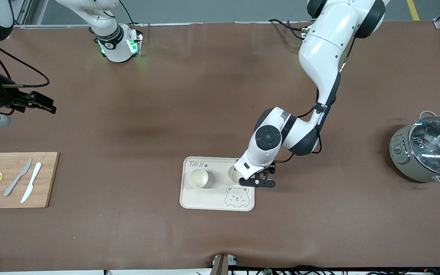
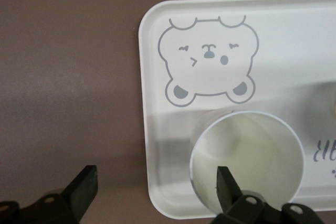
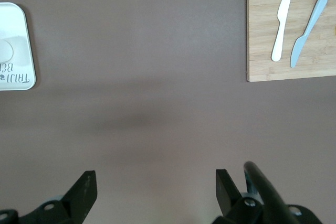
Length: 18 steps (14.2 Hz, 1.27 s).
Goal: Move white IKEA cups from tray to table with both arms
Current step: 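Close the left gripper on the white cup's rim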
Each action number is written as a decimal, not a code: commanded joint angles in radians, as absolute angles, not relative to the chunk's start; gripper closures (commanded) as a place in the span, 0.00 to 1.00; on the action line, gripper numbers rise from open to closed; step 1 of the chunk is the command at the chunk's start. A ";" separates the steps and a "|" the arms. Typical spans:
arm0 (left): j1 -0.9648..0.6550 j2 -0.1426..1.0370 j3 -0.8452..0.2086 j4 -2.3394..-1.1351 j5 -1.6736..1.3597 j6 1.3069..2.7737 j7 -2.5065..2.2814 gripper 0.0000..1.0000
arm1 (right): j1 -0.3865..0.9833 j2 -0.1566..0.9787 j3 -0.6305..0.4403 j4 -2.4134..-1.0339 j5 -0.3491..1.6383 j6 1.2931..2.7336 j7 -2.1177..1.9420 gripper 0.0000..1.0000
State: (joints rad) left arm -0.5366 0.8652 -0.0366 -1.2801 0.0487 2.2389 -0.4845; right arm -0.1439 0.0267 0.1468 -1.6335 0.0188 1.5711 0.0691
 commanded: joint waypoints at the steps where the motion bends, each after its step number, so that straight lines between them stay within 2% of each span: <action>1: -0.563 0.893 0.000 -1.246 0.046 2.258 -0.494 0.00 | -0.146 0.002 0.149 -1.657 0.031 1.580 0.077 0.00; 17: -0.600 0.920 0.015 -1.213 0.044 2.286 -0.541 0.00 | -0.141 0.002 0.149 -1.657 0.031 1.580 0.077 0.00; 18: -0.600 0.920 0.014 -1.213 0.044 2.286 -0.546 0.11 | -0.141 0.002 0.149 -1.657 0.031 1.582 0.077 0.00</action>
